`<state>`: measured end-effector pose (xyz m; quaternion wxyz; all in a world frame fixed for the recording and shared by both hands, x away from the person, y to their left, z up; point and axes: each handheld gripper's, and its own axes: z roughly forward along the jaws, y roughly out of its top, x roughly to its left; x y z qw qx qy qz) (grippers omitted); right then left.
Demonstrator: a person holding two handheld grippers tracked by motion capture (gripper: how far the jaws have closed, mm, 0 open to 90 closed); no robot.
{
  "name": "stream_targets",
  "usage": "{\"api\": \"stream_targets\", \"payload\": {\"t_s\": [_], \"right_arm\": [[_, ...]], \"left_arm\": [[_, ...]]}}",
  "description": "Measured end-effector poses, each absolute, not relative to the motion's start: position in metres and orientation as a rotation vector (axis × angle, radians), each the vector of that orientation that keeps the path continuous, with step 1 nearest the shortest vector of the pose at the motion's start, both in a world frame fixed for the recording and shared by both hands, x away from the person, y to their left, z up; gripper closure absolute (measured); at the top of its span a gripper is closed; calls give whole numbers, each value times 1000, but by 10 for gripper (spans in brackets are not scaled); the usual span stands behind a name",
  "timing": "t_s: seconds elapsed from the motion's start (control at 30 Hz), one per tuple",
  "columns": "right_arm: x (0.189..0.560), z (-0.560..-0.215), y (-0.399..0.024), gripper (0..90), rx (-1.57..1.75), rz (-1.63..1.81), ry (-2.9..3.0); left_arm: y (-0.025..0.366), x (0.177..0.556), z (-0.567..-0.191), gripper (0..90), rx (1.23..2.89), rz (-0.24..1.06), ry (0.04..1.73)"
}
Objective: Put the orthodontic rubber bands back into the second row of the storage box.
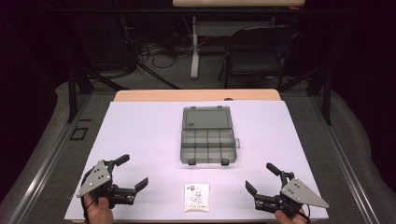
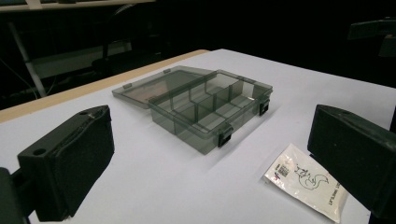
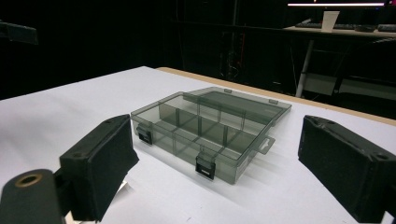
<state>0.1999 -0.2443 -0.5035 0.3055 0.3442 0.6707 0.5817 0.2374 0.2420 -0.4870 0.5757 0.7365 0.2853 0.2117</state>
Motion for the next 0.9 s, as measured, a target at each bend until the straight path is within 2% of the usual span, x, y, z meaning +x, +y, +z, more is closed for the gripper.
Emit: {"api": "stream_targets", "payload": {"t_s": [0.57,0.9], "right_arm": [[202,-505,-244,99,917,1538,1782],[201,-505,-243,99,915,1533,1798]], "left_arm": [[231,240,-491,6,1817,453,646],[218,247,-494,22,1880,371,651]]}}
